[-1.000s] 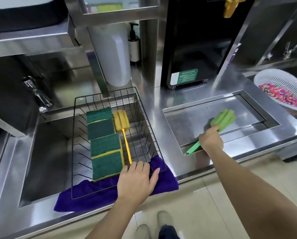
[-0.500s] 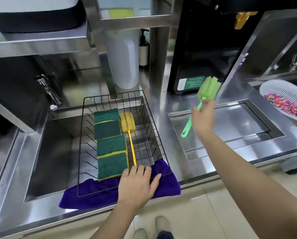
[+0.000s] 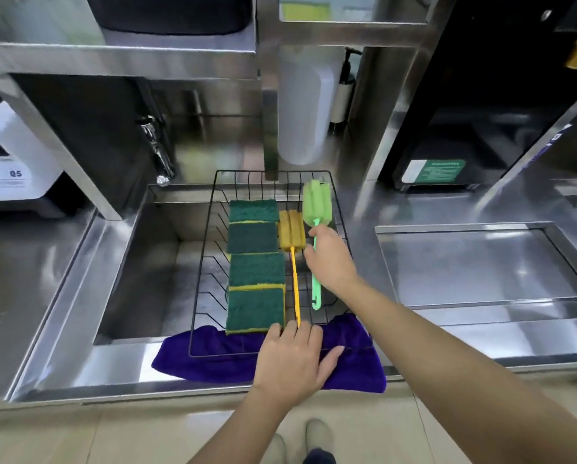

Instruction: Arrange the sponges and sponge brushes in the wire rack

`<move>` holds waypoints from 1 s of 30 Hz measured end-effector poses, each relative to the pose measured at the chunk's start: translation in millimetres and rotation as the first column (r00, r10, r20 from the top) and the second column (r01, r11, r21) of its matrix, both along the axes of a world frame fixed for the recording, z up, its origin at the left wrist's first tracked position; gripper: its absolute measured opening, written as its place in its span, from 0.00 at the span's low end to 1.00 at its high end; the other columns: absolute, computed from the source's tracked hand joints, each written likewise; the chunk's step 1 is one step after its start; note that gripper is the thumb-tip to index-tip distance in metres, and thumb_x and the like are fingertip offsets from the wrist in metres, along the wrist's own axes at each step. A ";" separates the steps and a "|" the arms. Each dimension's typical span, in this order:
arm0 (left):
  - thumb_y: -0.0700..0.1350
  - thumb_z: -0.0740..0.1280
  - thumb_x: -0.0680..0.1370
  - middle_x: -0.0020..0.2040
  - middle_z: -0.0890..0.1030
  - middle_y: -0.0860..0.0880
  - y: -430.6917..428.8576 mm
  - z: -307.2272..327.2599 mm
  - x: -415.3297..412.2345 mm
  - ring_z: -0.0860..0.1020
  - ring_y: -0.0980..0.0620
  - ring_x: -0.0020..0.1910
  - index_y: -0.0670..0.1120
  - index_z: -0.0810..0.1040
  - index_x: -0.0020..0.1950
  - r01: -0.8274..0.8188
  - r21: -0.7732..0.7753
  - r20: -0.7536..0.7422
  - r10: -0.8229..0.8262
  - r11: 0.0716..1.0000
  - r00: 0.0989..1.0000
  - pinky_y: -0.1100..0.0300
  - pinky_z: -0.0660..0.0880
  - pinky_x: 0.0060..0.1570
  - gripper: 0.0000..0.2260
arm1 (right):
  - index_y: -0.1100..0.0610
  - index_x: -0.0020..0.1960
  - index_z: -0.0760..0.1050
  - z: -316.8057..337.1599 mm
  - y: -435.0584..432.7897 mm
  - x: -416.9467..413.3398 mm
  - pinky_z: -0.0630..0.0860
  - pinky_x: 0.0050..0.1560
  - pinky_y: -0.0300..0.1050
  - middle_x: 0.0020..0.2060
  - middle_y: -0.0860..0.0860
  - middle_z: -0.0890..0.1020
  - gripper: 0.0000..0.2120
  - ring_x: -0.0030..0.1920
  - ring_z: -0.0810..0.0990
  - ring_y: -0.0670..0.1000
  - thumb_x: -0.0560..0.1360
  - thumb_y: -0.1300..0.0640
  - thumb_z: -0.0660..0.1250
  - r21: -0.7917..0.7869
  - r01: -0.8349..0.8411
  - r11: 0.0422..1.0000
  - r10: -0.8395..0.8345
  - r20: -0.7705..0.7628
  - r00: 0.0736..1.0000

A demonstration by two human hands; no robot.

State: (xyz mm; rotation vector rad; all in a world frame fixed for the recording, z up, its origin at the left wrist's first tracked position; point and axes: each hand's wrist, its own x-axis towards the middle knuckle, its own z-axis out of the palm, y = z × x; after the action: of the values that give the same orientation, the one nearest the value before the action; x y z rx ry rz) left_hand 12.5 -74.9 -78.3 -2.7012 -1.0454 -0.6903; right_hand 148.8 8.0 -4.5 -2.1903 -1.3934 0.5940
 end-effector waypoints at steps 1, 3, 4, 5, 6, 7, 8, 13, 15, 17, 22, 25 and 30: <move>0.59 0.47 0.83 0.32 0.75 0.49 0.1 -0.6 0.3 0.72 0.48 0.31 0.46 0.76 0.37 0.004 0.004 0.008 -0.004 1.000 1.000 0.56 0.68 0.32 0.27 | 0.65 0.65 0.67 -6.1 0.6 -3.0 0.73 0.60 0.52 0.62 0.62 0.73 0.16 0.60 0.75 0.61 0.78 0.64 0.57 -0.039 -0.020 0.999 0.020 0.006 1.000; 0.58 0.48 0.83 0.33 0.75 0.49 0.0 -1.4 0.5 0.72 0.48 0.31 0.45 0.76 0.38 0.009 0.021 0.021 -0.009 1.000 1.000 0.56 0.68 0.32 0.26 | 0.65 0.66 0.65 -16.3 0.8 -6.5 0.72 0.59 0.52 0.63 0.62 0.70 0.18 0.60 0.74 0.63 0.77 0.65 0.58 -0.133 -0.048 0.990 0.046 -0.018 0.999; 0.58 0.49 0.83 0.33 0.75 0.49 -0.2 -1.9 0.4 0.72 0.49 0.31 0.45 0.77 0.38 0.011 0.029 0.025 -0.012 1.000 1.000 0.56 0.68 0.32 0.25 | 0.65 0.67 0.64 -20.4 0.5 -6.9 0.72 0.60 0.52 0.64 0.62 0.69 0.19 0.61 0.74 0.63 0.76 0.65 0.58 -0.187 -0.065 0.980 0.060 -0.035 0.998; 0.58 0.51 0.82 0.33 0.75 0.49 -0.5 -2.3 0.1 0.72 0.49 0.31 0.45 0.77 0.38 0.013 0.035 0.027 -0.014 0.999 1.000 0.57 0.68 0.32 0.24 | 0.65 0.67 0.63 -24.4 0.4 -6.7 0.72 0.59 0.52 0.64 0.63 0.68 0.20 0.61 0.73 0.64 0.76 0.65 0.58 -0.231 -0.088 0.969 0.079 -0.049 0.996; 0.58 0.53 0.81 0.32 0.75 0.49 -0.5 -2.6 0.3 0.72 0.49 0.31 0.45 0.77 0.38 0.015 0.041 0.029 -0.016 0.999 0.999 0.57 0.68 0.32 0.23 | 0.66 0.66 0.63 -27.8 0.2 -5.8 0.73 0.58 0.53 0.63 0.63 0.68 0.19 0.60 0.73 0.64 0.75 0.66 0.58 -0.263 -0.113 0.958 0.099 -0.063 0.993; 0.58 0.55 0.80 0.32 0.75 0.49 -0.4 -2.7 0.5 0.72 0.49 0.31 0.46 0.76 0.37 0.014 0.045 0.029 -0.016 0.999 0.999 0.57 0.68 0.32 0.22 | 0.66 0.64 0.64 -31.3 0.7 -4.6 0.73 0.57 0.53 0.62 0.63 0.69 0.18 0.59 0.74 0.64 0.75 0.67 0.58 -0.281 -0.130 0.951 0.114 -0.074 0.991; 0.59 0.56 0.79 0.32 0.75 0.49 -0.1 -3.1 0.7 0.72 0.49 0.31 0.46 0.76 0.37 0.013 0.048 0.033 -0.015 0.999 0.999 0.57 0.68 0.32 0.21 | 0.66 0.62 0.65 -33.3 1.3 -3.4 0.73 0.55 0.53 0.61 0.63 0.70 0.16 0.58 0.74 0.64 0.75 0.67 0.58 -0.292 -0.139 0.946 0.122 -0.079 0.989; 0.59 0.59 0.78 0.31 0.73 0.49 0.8 -4.8 1.6 0.71 0.49 0.31 0.46 0.75 0.36 0.016 0.050 0.063 -0.019 0.999 0.998 0.57 0.67 0.32 0.20 | 0.65 0.63 0.65 -39.1 4.4 -0.5 0.71 0.50 0.50 0.59 0.64 0.73 0.17 0.58 0.75 0.63 0.74 0.69 0.57 -0.310 -0.158 0.937 0.144 -0.069 0.987; 0.59 0.59 0.78 0.31 0.74 0.49 0.9 -3.7 1.4 0.72 0.49 0.31 0.46 0.75 0.36 0.014 0.042 0.049 -0.016 0.999 0.999 0.57 0.68 0.32 0.20 | 0.65 0.64 0.64 -40.7 3.0 -1.0 0.72 0.51 0.51 0.60 0.64 0.73 0.18 0.58 0.75 0.63 0.74 0.68 0.57 -0.320 -0.175 0.931 0.167 -0.051 0.985; 0.59 0.59 0.78 0.32 0.74 0.49 0.5 -3.3 1.6 0.72 0.49 0.31 0.46 0.75 0.36 0.010 0.044 0.044 -0.012 0.999 0.999 0.57 0.68 0.33 0.20 | 0.64 0.67 0.61 -40.1 2.4 -1.4 0.72 0.51 0.51 0.60 0.64 0.73 0.21 0.58 0.75 0.63 0.75 0.66 0.57 -0.332 -0.184 0.925 0.183 -0.033 0.982; 0.59 0.58 0.78 0.32 0.75 0.50 0.2 -2.2 1.4 0.72 0.49 0.32 0.46 0.76 0.37 0.009 0.015 0.012 -0.009 1.000 1.000 0.57 0.68 0.33 0.20 | 0.55 0.73 0.54 -25.0 0.0 -0.8 0.72 0.53 0.51 0.61 0.63 0.72 0.29 0.58 0.75 0.64 0.75 0.63 0.59 -0.285 -0.142 0.948 0.150 0.004 0.989; 0.60 0.57 0.78 0.33 0.76 0.50 -0.4 4.4 1.1 0.73 0.50 0.32 0.47 0.77 0.37 0.003 -0.057 -0.026 -0.004 0.998 1.000 0.57 0.70 0.34 0.21 | 0.58 0.71 0.60 -1.3 -1.3 4.6 0.75 0.55 0.53 0.58 0.61 0.76 0.24 0.57 0.77 0.62 0.76 0.60 0.59 -0.231 -0.161 0.960 0.167 0.008 0.986; 0.60 0.57 0.77 0.33 0.77 0.53 -1.1 32.4 4.3 0.75 0.52 0.33 0.49 0.78 0.39 -0.098 -0.227 0.083 0.120 0.969 0.989 0.60 0.73 0.34 0.19 | 0.59 0.63 0.72 59.8 -4.0 27.7 0.75 0.47 0.45 0.49 0.55 0.80 0.15 0.45 0.79 0.53 0.78 0.57 0.61 -0.087 -0.183 0.979 0.179 -0.056 0.982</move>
State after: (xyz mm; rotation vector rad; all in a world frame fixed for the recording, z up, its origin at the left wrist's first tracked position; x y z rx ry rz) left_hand 16.8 -75.9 -45.9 -2.7910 -1.3601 -0.7298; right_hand 176.4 3.9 55.3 -2.1176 -1.5801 0.7849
